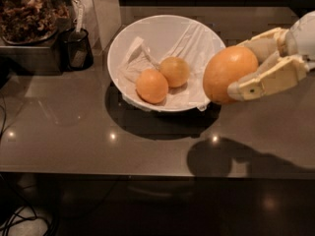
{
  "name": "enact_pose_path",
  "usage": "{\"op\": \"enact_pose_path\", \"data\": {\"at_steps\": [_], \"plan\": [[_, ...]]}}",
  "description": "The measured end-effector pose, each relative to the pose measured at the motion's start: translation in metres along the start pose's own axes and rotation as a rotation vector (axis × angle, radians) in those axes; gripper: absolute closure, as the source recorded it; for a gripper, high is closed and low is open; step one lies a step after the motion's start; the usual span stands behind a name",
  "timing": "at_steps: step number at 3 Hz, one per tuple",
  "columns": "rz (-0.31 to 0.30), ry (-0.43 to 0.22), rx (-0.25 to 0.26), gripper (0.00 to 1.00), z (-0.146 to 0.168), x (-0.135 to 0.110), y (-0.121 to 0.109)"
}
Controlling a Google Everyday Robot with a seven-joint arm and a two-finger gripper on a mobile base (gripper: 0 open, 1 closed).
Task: Pick orange from white bowl
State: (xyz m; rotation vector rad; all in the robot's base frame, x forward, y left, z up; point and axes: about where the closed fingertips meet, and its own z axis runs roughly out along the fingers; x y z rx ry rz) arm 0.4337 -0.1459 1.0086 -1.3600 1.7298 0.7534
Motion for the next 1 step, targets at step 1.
{"op": "enact_pose_path", "data": {"at_steps": [1], "plan": [[0.008, 0.003, 0.009, 1.00, -0.0037, 0.0032, 0.0015]]}}
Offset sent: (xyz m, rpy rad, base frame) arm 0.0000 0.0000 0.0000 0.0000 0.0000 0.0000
